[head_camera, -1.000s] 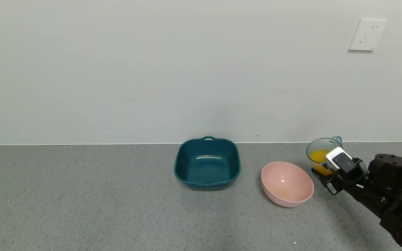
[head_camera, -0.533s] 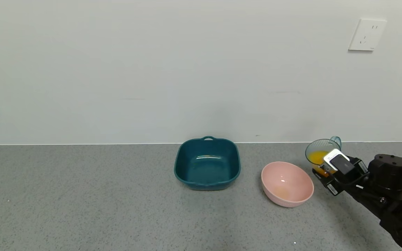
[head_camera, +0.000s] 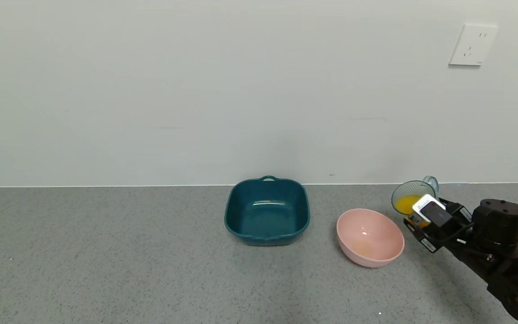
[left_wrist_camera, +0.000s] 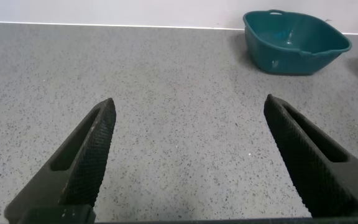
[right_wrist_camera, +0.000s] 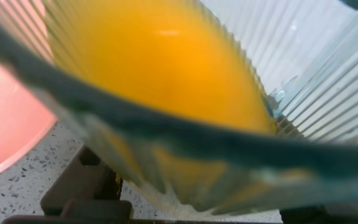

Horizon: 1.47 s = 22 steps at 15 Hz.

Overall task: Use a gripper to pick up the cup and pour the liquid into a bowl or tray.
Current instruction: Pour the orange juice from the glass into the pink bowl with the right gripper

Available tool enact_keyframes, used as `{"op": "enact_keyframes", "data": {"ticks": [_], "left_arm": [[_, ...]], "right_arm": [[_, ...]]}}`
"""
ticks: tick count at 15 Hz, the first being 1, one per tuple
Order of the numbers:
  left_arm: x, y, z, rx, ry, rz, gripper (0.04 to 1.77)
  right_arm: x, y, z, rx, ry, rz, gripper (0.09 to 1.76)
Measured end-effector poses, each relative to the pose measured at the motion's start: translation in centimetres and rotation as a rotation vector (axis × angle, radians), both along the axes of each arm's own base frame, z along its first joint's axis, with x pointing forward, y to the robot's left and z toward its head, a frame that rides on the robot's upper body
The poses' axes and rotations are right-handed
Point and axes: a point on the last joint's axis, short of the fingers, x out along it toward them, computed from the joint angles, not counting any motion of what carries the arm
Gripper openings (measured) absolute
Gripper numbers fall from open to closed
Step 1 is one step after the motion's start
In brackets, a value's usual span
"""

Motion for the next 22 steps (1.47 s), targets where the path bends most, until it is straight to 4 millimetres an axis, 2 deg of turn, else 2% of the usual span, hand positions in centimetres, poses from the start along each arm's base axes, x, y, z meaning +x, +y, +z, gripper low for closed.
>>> {"op": "enact_keyframes", "data": {"ticks": [22], "left_arm": [[0.0,0.0,0.0,0.0,0.0,0.0,1.72]], "right_arm": [[0.04,-0.02,-0.12,-0.312,0.011,0.017,1.33]]}}
